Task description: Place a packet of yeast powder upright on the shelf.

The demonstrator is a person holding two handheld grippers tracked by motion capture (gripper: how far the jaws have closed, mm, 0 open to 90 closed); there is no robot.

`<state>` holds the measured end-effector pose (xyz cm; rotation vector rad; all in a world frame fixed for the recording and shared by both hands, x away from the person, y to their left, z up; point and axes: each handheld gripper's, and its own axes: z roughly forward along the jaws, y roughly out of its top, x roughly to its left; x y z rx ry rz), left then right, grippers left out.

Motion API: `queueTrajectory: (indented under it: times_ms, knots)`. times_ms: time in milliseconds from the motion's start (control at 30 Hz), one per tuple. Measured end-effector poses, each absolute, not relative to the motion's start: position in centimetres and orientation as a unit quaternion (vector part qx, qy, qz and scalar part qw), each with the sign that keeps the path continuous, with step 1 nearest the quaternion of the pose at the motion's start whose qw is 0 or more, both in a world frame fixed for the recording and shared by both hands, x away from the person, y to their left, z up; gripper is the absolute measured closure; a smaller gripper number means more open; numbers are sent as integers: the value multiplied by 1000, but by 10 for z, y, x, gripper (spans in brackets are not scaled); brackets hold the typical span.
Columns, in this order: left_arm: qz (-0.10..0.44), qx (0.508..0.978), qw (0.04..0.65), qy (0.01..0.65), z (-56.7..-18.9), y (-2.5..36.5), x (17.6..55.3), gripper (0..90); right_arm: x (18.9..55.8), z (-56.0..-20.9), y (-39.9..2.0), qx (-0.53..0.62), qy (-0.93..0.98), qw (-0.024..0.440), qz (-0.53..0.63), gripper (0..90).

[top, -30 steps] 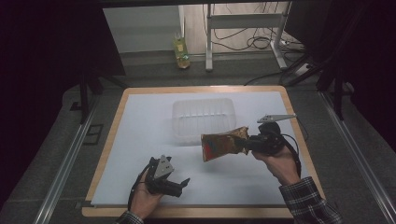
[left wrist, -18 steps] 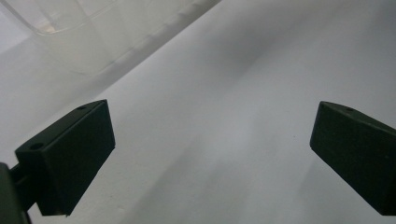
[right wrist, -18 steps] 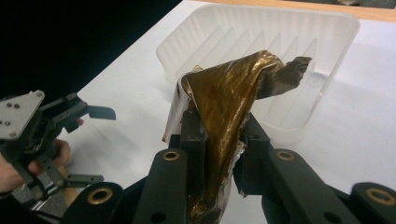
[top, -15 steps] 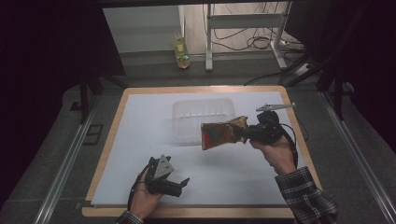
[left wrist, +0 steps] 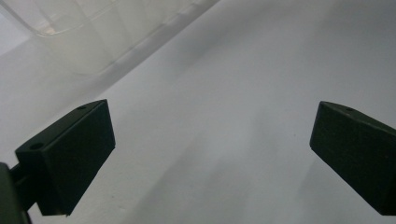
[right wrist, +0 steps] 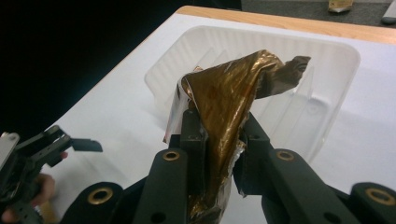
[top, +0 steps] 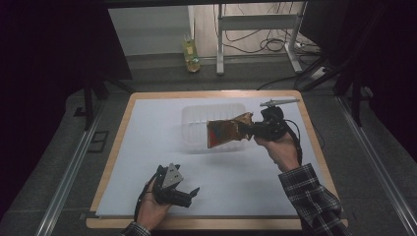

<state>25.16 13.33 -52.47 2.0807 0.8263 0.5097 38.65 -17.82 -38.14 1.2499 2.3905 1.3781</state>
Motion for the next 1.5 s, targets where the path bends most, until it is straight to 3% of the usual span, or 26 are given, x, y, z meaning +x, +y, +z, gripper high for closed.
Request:
queueTrajectory:
  times_ms: [867,1500]
  knots:
    - [204,828,410,324,-524,134,252,0,426,-388,-121,422,799,103,415,746]
    - [203,831,407,321,-525,132,252,1,440,-391,-101,425,790,81,434,672]
